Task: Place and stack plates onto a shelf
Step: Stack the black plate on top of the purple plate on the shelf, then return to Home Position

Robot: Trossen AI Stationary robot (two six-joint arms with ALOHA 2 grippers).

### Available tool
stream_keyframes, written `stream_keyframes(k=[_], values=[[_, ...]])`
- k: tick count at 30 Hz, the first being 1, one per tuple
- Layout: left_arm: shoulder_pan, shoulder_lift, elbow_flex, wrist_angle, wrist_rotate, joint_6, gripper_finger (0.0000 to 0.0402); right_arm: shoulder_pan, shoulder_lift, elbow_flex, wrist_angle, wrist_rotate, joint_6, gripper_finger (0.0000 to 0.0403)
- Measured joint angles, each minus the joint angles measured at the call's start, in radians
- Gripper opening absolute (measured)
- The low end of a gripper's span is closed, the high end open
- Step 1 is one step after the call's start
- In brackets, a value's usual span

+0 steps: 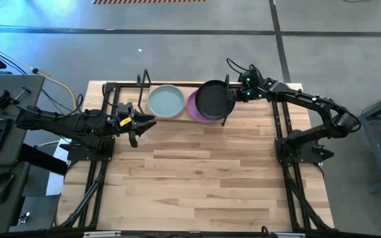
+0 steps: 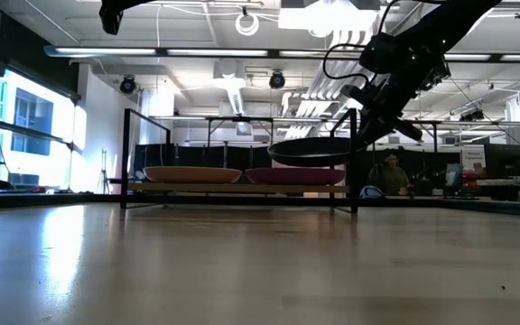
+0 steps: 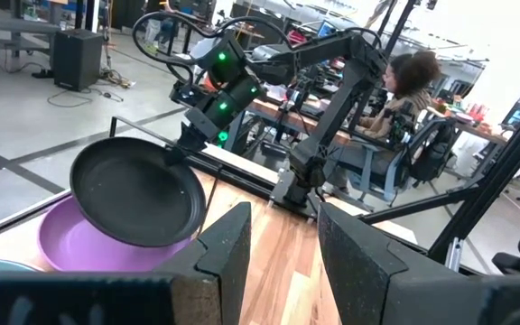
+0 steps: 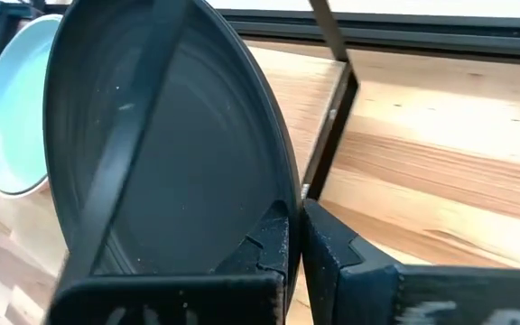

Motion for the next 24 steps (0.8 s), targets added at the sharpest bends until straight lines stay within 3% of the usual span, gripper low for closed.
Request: stream_keyframes(k=[11,20,24], values=[[0.0,0.0,0.0,0.0,0.0,0.0,0.0122,0.029,0.0,0.0,0.039,-0.002,-0.001,0.0012],[0.0,0.0,0.0,0.001,0.0,-0.001,0.0122,0.029,0.0,0.0,0.047,-0.005,-0.01,0.0138],[0.0,0.0,0.0,0.001,0.0,-0.001,0.0122,0.027,0.0,0.001,0.059,-0.065,-0.068,0.0174]])
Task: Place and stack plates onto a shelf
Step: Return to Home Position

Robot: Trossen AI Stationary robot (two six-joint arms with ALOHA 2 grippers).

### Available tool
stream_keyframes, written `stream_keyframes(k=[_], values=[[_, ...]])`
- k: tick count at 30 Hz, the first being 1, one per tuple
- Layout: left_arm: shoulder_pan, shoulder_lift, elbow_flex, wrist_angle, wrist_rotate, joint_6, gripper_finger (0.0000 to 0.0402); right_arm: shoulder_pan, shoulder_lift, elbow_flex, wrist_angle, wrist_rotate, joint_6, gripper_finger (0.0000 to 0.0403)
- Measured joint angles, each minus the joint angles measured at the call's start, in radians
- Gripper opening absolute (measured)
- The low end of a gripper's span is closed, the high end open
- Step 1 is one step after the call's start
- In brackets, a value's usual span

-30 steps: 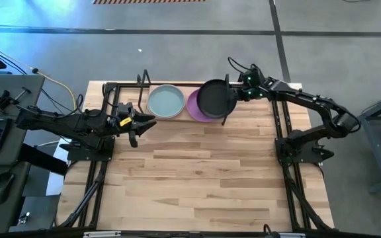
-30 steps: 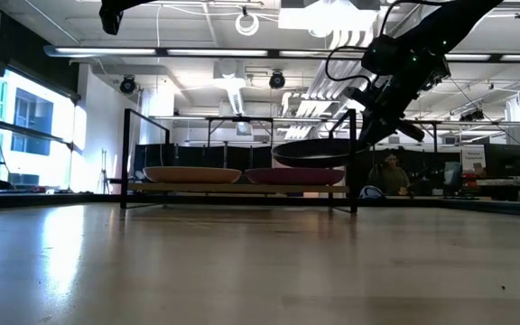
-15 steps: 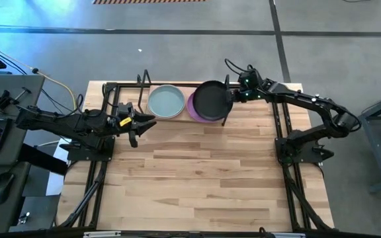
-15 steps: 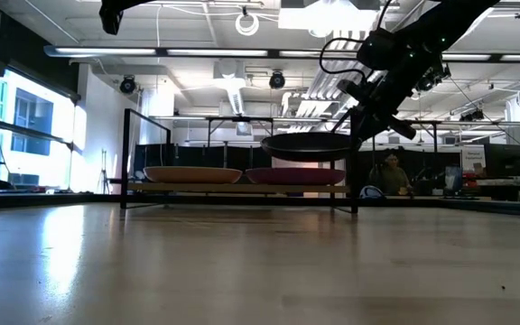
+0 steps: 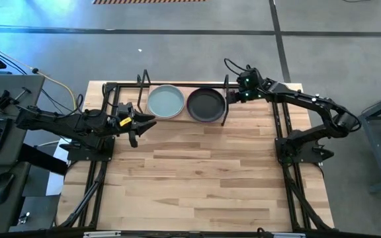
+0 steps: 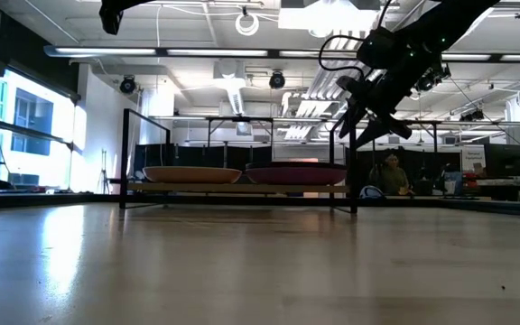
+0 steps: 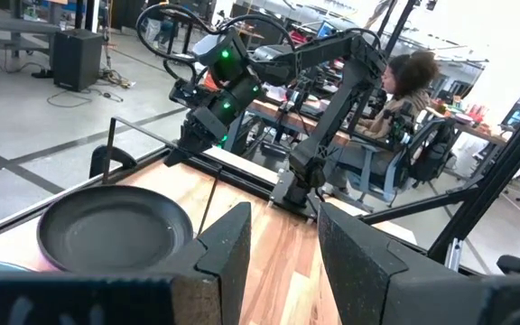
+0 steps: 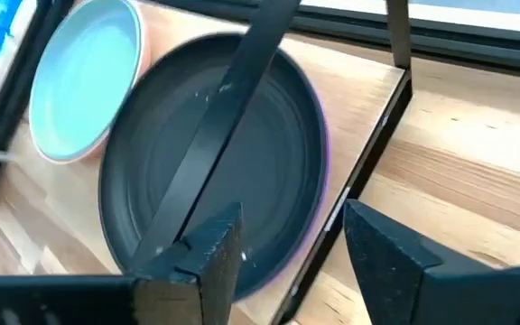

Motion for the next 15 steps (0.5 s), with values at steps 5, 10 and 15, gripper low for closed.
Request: stream_keyframes(k=[5,10,15], values=[[0.0,0.0,0.0,0.0,0.0,0.0,0.0122,-0.026,-0.018,0.021,-0.074,-0.013,-0.081,0.0181],[0.0,0.0,0.0,0.0,0.0,0.001,0.0122,-0.051,-0.099,0.028,-0.211,0.017,-0.173,0.0178],[0.0,0.0,0.0,0.0,0.0,0.001,0.0122,-0.044,-0.224,0.025,-0.405,0.088,-0.252,0.0177]])
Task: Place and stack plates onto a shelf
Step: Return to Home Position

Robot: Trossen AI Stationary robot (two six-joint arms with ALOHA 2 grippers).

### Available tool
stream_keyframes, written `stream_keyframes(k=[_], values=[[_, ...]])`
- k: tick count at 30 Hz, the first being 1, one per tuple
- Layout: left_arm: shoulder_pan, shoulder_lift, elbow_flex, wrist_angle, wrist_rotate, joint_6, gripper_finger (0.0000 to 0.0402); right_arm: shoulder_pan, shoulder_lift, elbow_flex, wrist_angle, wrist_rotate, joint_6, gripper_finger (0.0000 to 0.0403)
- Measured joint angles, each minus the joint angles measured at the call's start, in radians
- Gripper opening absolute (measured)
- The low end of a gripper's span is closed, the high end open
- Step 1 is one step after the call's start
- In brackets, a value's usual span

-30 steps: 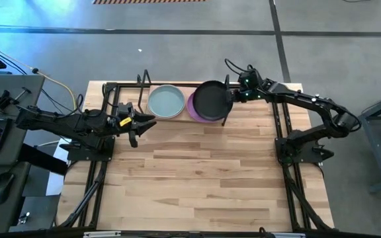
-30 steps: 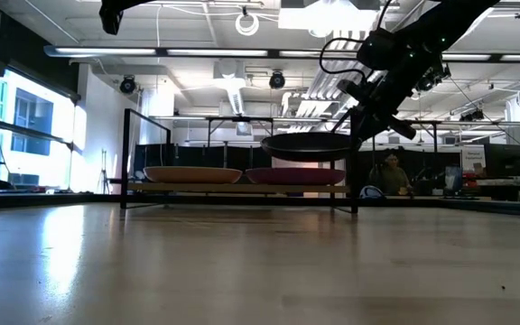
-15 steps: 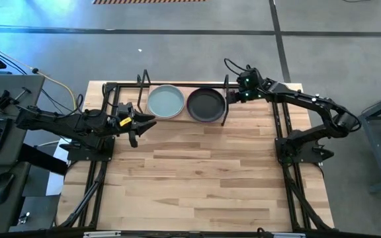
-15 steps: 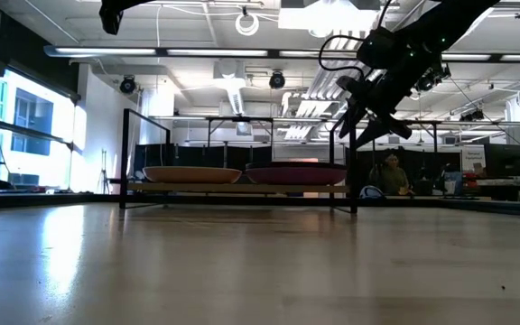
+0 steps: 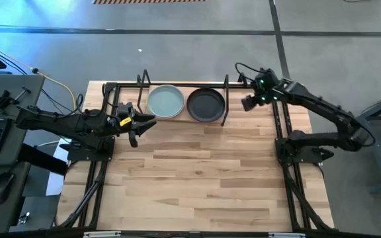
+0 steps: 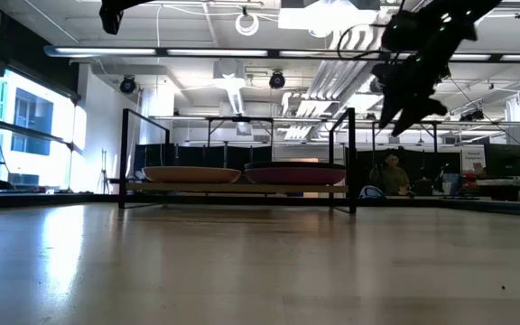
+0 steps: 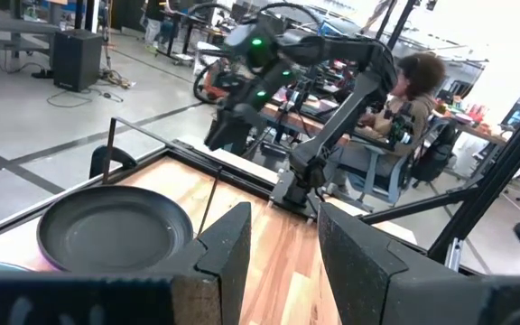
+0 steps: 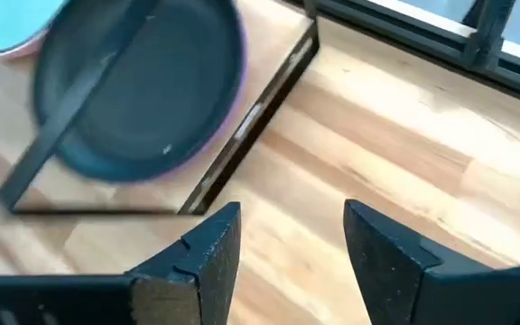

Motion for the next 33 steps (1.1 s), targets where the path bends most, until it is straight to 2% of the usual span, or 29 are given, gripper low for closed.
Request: stream_keyframes(k=[4,8,12,16,18,20,25,27,30,32,33], values=[[0.0,0.0,0.0,0.0,0.0,-0.023,0.0122,0.056,-0.15,-0.053,-0.034,0.003,0.027,0.0177],[0.0,0.0,0.0,-0.003,0.006,-0.03,0.0122,0.161,-0.333,-0.162,0.055,0.005,0.159,0.0176],[0.0,0.0,0.0,-0.003,-0.001,-0.026,0.0122,0.308,-0.502,-0.311,0.284,0.005,0.351,0.0176],[0.0,0.0,0.0,-0.003,-0.025,-0.025,0.0122,0.461,-0.579,-0.434,0.623,0.058,0.479,0.0176],[0.0,0.0,0.0,-0.003,-0.026,-0.019,0.0122,0.531,-0.575,-0.464,0.779,0.122,0.484,0.0176],[0.0,0.0,0.0,-0.003,-0.026,-0.003,0.0122,0.593,-0.548,-0.468,0.859,0.181,0.445,0.0176],[0.0,0.0,0.0,-0.003,-0.026,0.002,0.0122,0.727,-0.431,-0.421,0.852,0.264,0.312,0.0159],[0.0,0.0,0.0,-0.003,-0.026,0.002,0.0122,0.765,-0.374,-0.413,0.853,0.3,0.297,0.0134],[0.0,0.0,0.0,-0.003,-0.026,0.002,0.0122,0.785,-0.289,-0.413,0.832,0.376,0.345,0.0072],[0.0,0.0,0.0,-0.003,-0.026,0.002,0.0122,0.775,-0.234,-0.413,0.822,0.386,0.387,0.0023],[0.0,0.0,0.0,-0.003,-0.026,0.002,0.0122,0.767,-0.206,-0.413,0.826,0.386,0.401,0.0012]])
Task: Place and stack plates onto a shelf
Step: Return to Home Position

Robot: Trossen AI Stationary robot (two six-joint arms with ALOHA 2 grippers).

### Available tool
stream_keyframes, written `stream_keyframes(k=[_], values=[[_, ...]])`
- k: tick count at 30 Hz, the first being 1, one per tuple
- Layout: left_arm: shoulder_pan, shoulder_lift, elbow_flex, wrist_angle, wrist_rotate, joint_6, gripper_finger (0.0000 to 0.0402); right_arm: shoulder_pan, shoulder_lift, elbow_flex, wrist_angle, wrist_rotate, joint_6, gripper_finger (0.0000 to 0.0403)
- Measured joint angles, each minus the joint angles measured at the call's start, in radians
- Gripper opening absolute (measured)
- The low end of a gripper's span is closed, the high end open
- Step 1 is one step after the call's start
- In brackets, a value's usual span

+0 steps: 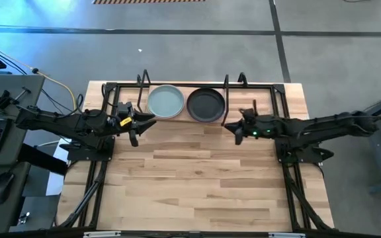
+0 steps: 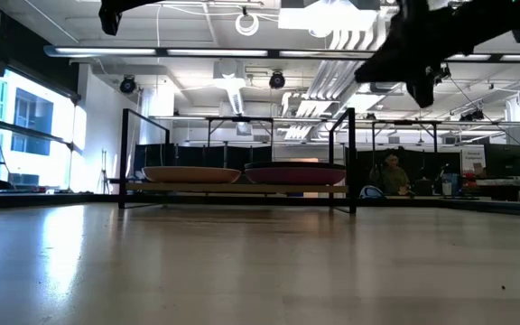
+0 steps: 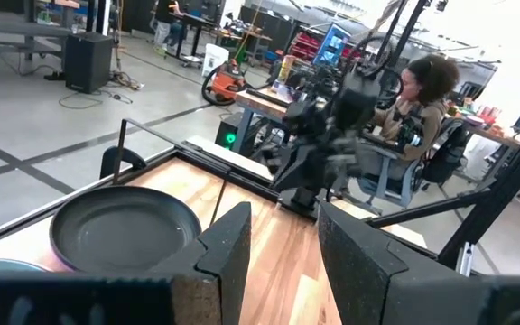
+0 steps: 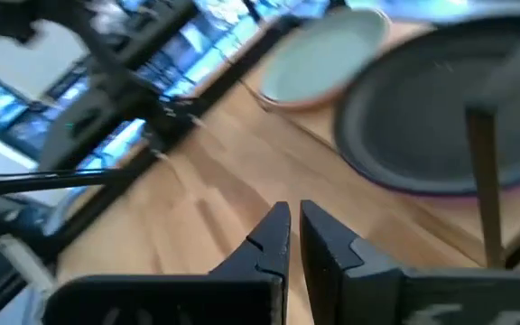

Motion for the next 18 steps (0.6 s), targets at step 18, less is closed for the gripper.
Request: stream_keyframes(k=[18], values=[[0.0,0.0,0.0,0.0,-0.002,0.0,0.0122,-0.227,0.193,0.043,-0.058,-0.071,-0.145,0.0]])
